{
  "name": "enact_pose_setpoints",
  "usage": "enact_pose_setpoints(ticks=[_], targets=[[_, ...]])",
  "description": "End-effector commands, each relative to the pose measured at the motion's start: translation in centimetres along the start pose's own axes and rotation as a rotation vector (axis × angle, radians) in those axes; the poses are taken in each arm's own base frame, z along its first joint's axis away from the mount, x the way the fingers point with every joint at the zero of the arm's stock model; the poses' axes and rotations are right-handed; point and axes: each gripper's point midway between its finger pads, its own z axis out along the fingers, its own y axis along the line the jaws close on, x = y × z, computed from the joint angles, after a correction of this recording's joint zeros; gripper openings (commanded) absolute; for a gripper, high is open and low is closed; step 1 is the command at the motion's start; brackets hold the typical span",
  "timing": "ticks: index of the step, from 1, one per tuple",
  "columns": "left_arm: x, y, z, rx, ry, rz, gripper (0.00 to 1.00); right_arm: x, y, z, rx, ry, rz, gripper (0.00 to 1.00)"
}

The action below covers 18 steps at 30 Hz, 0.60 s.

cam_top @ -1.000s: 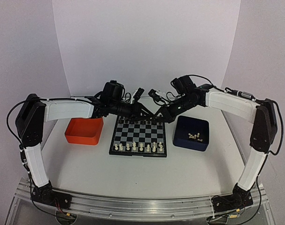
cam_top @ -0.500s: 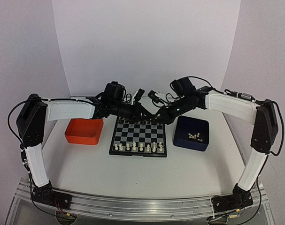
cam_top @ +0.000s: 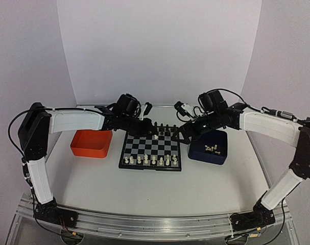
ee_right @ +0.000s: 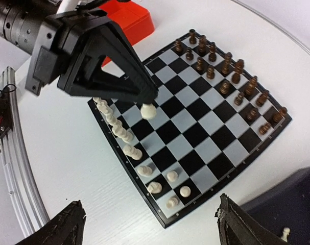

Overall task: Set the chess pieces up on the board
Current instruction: Place the chess piece on the chessboard.

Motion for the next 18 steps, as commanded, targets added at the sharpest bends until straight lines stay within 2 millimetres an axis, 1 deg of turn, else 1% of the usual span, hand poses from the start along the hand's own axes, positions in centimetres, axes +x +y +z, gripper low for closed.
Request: enact_pose_setpoints(ticks=[1,3,6,9,12,18], targets=[[-1.8,1.1,-0.6,-0.132,-0.082,0.062,0.0,-0.2,-4.6,-4.9,0.362,-0.101,0.105,0.87],[-1.6,1.3,0.1,-0.165,-0.11,0.072,0.0,0.7,-6.6,-6.4,0.493,-0.124,0.176,0.88],[-1.1,1.1,1.3,-0.213,-0.131,0.097,0.0,2.3,-8.3,-8.1,0.597,-0.148,0.261,0.89],[-0.4,0.6,2.3,-0.25,-0.139,0.135,0.0,3.4,-8.8,-8.7,0.62,-0.155,0.307,0.9],[0.8,0.4,3.1,-0.277,-0.121,0.166,0.0,4.3,-9.2,-8.9,0.641,-0.148,0.324,0.91],[3.2,-0.7,4.9,-0.329,-0.091,0.239,0.0,5.3,-10.0,-9.6,0.679,-0.147,0.35,0.94]])
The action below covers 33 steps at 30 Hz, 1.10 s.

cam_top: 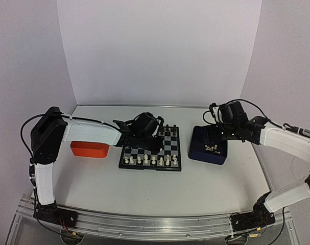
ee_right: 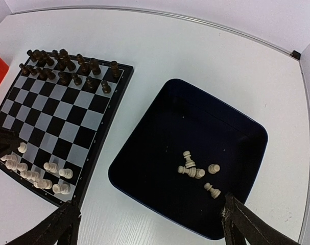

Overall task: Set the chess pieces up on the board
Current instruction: Place the chess piece on the chessboard.

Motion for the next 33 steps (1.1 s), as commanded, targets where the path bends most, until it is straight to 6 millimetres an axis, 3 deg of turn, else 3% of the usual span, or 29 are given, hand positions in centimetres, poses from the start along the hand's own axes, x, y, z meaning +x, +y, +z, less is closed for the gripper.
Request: enact_pose_setpoints(ticks=[1,12,33], targets=[[-1.1,-1.2,0.3,-0.063,-0.058,0.057,0.0,-1.1,-1.4,-1.0,0.048,-0.061,0.062,0.95],[1.0,-1.2,1.5,-0.092,-0.025,0.08,0.0,-0.4,-2.2,-1.4,0.054,-0.061,0.089,0.98],[2.2,-0.6,3.2,-0.129,-0.006,0.079,0.02,-0.6,-2.9,-1.6,0.065,-0.069,0.083,0.98]])
